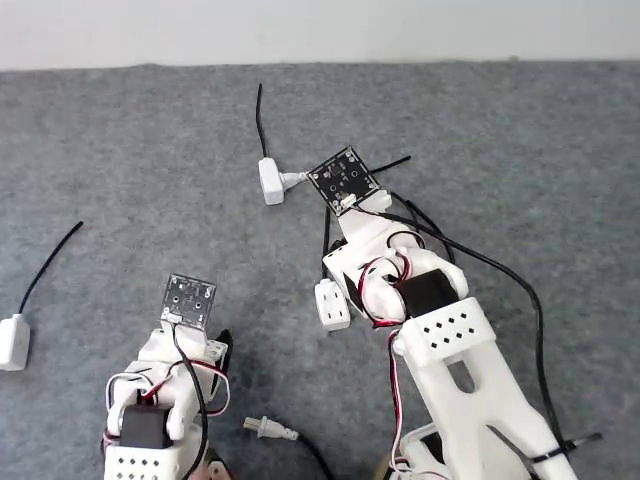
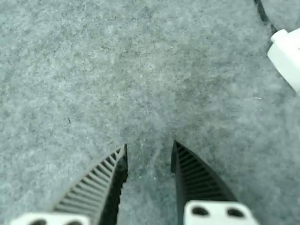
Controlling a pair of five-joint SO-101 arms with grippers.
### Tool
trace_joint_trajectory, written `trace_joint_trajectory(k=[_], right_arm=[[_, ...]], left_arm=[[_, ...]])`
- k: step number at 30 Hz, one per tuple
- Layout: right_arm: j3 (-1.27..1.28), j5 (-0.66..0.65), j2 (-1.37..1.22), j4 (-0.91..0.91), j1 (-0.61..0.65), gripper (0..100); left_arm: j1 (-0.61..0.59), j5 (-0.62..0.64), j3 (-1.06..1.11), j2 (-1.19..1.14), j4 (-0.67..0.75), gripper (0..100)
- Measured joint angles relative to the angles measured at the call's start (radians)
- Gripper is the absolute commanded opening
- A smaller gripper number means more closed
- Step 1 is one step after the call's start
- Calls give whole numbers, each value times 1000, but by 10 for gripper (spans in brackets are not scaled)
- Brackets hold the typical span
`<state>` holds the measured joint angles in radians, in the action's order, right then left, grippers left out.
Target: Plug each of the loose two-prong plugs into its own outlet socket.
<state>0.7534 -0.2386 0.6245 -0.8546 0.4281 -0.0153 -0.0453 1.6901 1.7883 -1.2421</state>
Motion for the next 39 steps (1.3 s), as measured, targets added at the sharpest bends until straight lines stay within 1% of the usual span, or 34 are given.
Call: trace_joint_trajectory(k=[31, 34, 37, 39], right_arm=[[0, 0, 0, -2, 0, 13], [-38, 0, 14, -52, -2, 13], [-129, 0, 61, -157, 3, 16], [-199, 0, 101, -238, 31, 46]], left_arm=[[0, 2, 0, 8, 0, 160], [2, 2, 0, 6, 0, 160], [3, 2, 0, 5, 0, 160], [5, 2, 0, 5, 0, 160]])
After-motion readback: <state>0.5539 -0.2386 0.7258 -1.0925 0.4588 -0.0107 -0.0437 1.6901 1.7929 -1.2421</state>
